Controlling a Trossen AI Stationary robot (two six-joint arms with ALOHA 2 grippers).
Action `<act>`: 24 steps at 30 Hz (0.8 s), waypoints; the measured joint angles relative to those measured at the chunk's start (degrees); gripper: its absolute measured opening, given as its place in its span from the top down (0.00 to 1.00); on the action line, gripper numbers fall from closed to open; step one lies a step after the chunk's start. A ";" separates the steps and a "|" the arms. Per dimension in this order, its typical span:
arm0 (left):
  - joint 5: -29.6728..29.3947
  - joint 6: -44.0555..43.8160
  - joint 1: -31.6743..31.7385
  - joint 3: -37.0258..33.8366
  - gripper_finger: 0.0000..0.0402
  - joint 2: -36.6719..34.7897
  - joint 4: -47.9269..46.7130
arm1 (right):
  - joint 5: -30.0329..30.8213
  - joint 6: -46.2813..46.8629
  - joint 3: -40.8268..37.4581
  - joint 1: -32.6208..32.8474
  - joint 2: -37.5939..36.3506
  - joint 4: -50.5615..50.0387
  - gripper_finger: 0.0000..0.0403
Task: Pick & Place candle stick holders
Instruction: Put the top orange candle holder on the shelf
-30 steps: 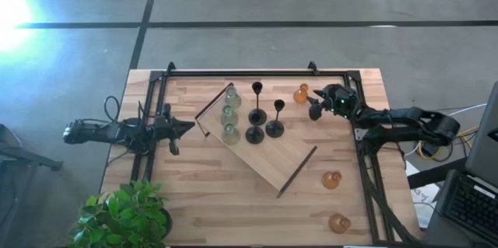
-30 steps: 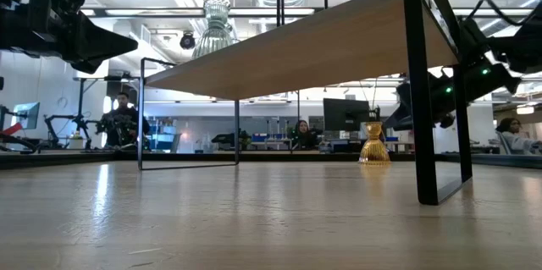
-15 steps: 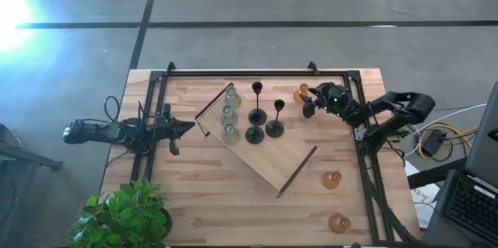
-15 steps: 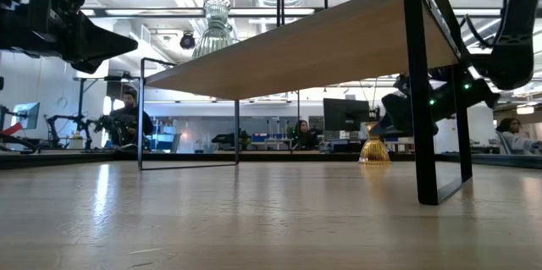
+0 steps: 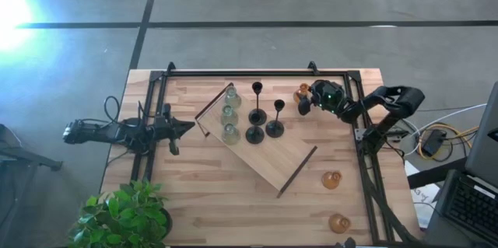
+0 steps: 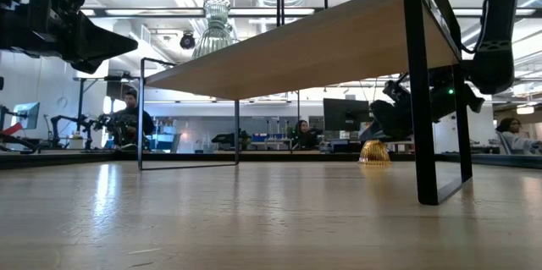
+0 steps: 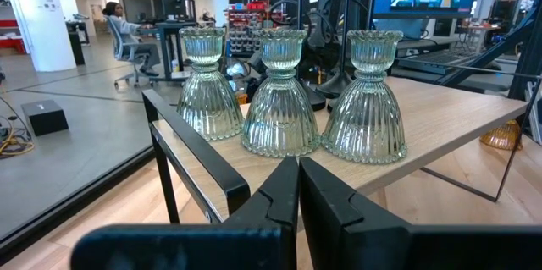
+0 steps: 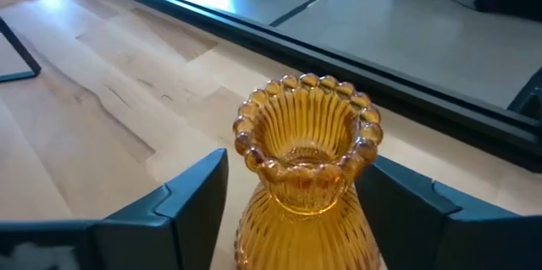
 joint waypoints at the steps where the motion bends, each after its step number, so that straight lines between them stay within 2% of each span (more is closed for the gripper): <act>1: 0.00 0.01 -0.01 0.00 0.96 0.01 0.00 | 0.10 0.20 -0.01 0.00 -0.03 -0.08 0.42; 6: -0.02 -0.01 0.00 0.00 0.95 0.01 0.01 | 1.33 1.74 -1.08 0.00 -1.27 -0.38 0.55; 12: -0.01 -0.01 -0.01 0.00 0.96 -0.01 -0.01 | 1.28 1.92 -1.29 -0.02 -2.22 0.15 0.76; 19: -0.02 -0.01 0.00 0.00 0.96 0.00 0.01 | 1.12 2.04 -1.44 -0.02 -6.91 -0.69 0.76; 24: 0.00 0.01 0.00 0.00 0.95 0.01 -0.01 | 1.12 2.28 -1.49 -0.02 -13.42 -6.41 0.76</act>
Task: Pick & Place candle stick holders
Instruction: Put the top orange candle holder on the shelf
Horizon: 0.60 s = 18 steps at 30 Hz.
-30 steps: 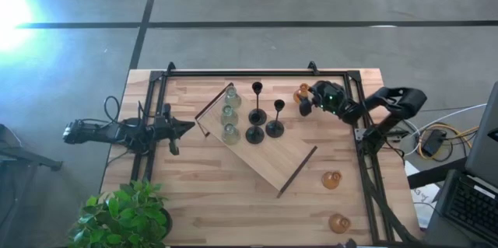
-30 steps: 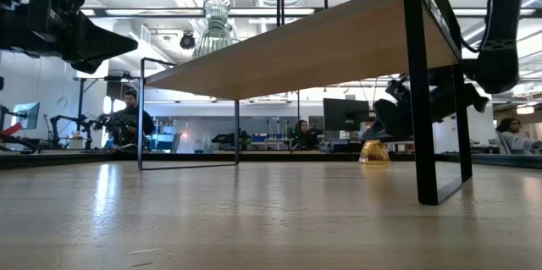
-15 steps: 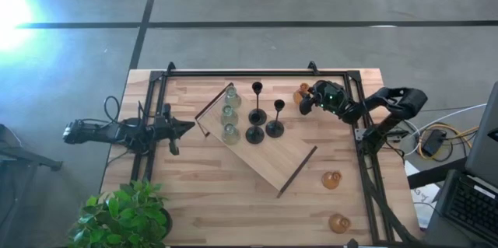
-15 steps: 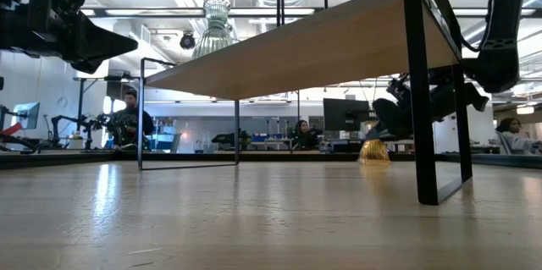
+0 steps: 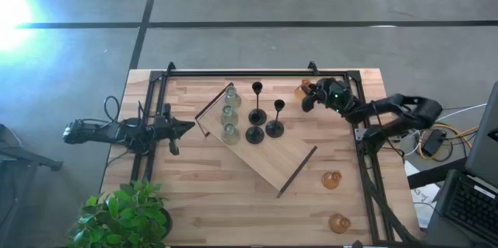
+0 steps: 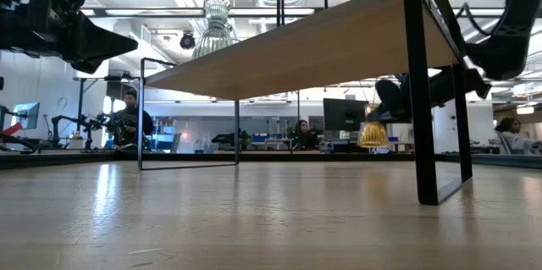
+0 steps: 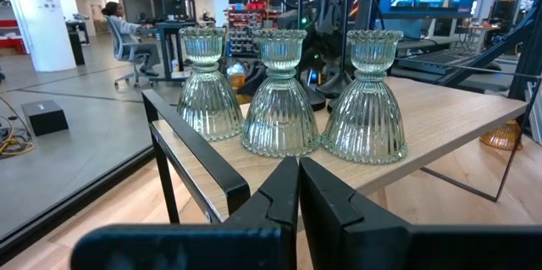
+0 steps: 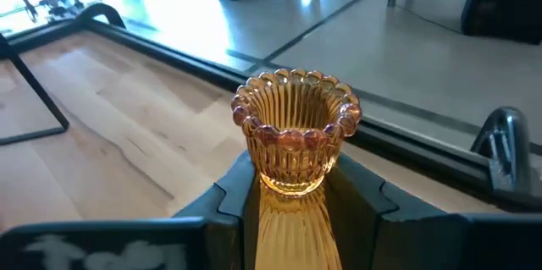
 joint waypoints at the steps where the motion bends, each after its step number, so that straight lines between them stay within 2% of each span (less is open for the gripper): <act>1: -0.01 -0.02 -0.02 0.00 0.95 -0.02 0.02 | 0.00 0.03 0.00 0.00 -1.79 -1.59 0.76; 9: -0.02 0.01 -0.02 0.00 0.96 -0.02 0.02 | -1.68 0.04 1.38 0.04 -20.78 -18.42 0.76; 15: -0.01 -0.01 -0.01 0.00 0.96 -0.02 0.01 | -5.84 -2.35 8.55 0.86 -36.23 -43.96 0.76; 18: -0.02 -0.02 -0.02 0.00 0.96 -0.02 0.02 | -10.59 -5.35 13.46 1.45 -41.39 -53.97 0.76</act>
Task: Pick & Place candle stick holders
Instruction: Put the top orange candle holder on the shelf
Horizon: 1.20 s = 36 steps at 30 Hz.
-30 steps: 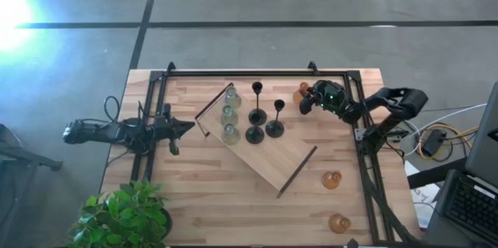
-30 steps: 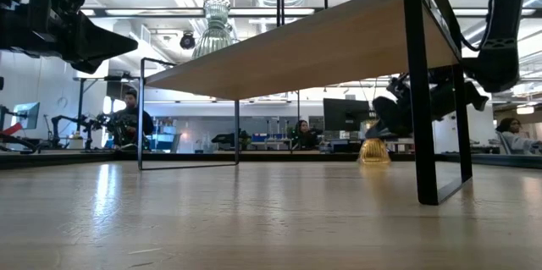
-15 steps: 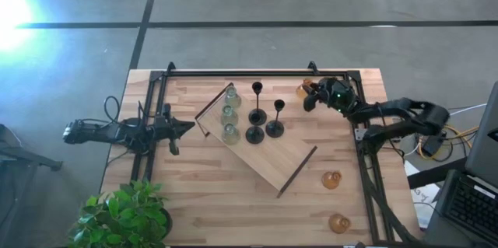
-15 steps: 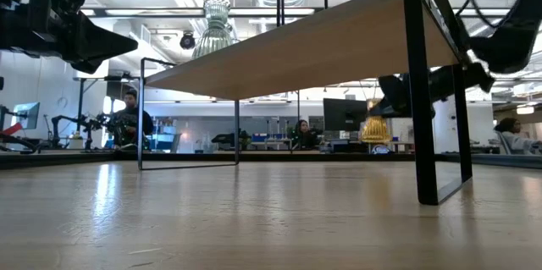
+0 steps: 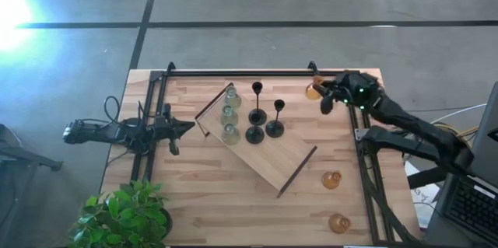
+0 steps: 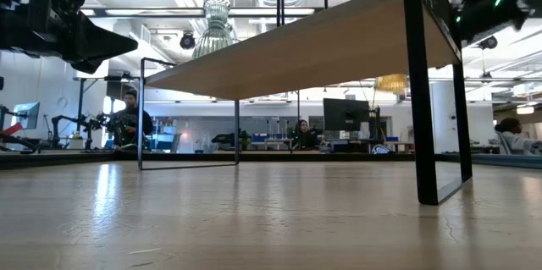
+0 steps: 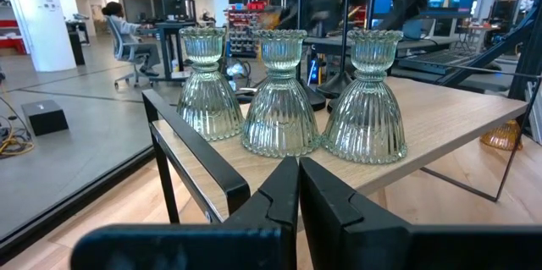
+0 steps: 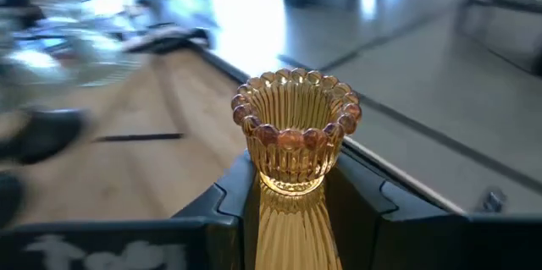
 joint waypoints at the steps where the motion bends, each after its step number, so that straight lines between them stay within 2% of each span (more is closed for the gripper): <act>1: 0.02 0.00 0.00 0.00 0.96 0.02 -0.02 | -2.12 -0.68 1.41 0.12 -1.32 -2.50 0.76; 7: 0.01 0.00 0.00 0.00 0.96 0.00 -0.02 | -16.11 -0.61 7.66 1.76 -4.63 -13.14 0.76; 16: 0.01 0.00 0.00 0.00 0.96 0.01 -0.02 | -25.15 -2.84 8.55 9.11 -3.41 -12.97 0.76; 22: 0.02 0.01 0.01 0.00 0.96 0.02 -0.02 | -25.64 -8.69 8.31 15.08 -2.08 -12.16 0.76; 27: 0.02 0.02 0.02 0.00 0.96 0.00 -0.02 | -25.46 -15.33 8.29 17.52 -1.51 -11.05 0.76; 36: 0.02 0.00 0.02 0.00 0.96 0.00 -0.02 | -25.52 -16.88 8.05 22.25 4.04 -5.66 0.76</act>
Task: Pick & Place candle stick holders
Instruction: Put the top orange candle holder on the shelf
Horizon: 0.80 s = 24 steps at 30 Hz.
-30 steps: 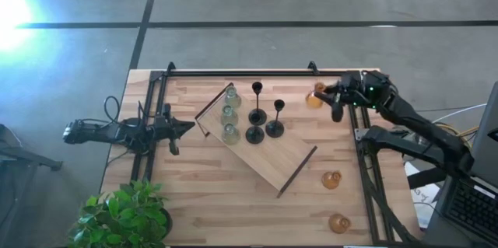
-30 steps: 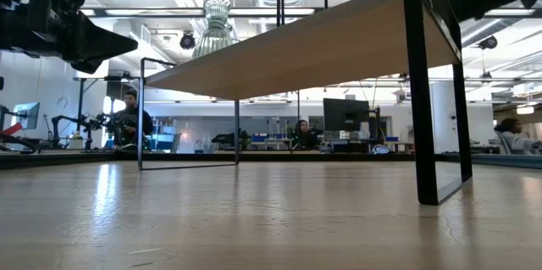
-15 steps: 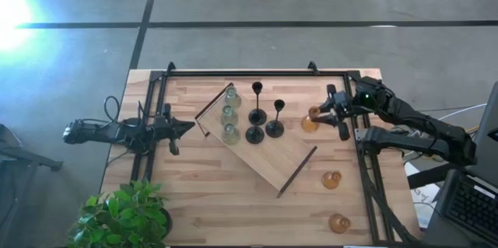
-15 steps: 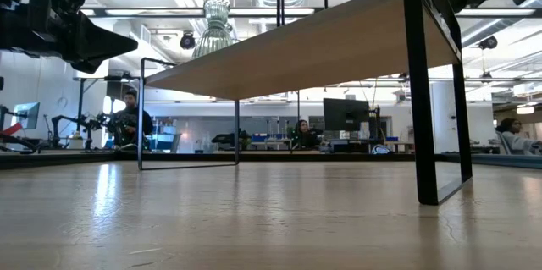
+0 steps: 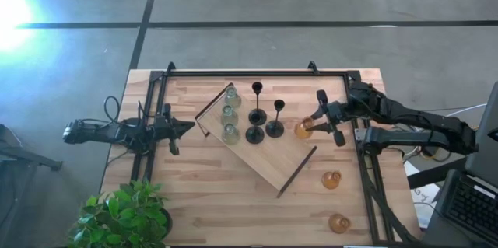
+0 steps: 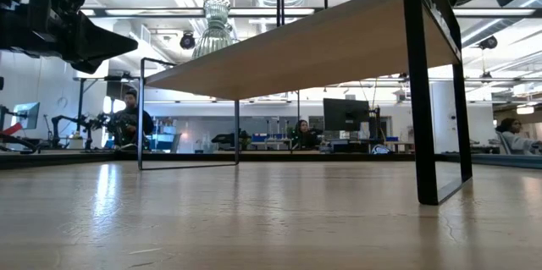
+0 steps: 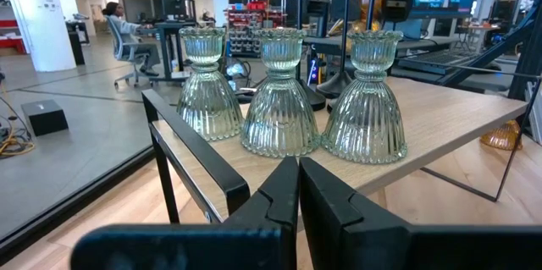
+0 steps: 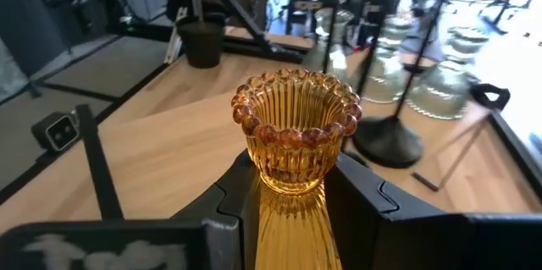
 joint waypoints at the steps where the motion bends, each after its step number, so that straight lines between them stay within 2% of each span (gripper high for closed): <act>1: 0.00 0.02 -0.02 0.00 0.96 0.00 0.00 | 0.02 -0.18 -0.04 0.60 0.68 0.36 0.76; 9: -0.02 0.00 -0.02 0.00 0.95 0.00 0.00 | 0.20 -1.39 -0.68 3.04 4.19 2.27 0.76; 24: 0.00 0.00 0.00 0.00 0.96 0.02 0.00 | 2.16 1.07 -3.76 7.51 4.51 6.91 0.76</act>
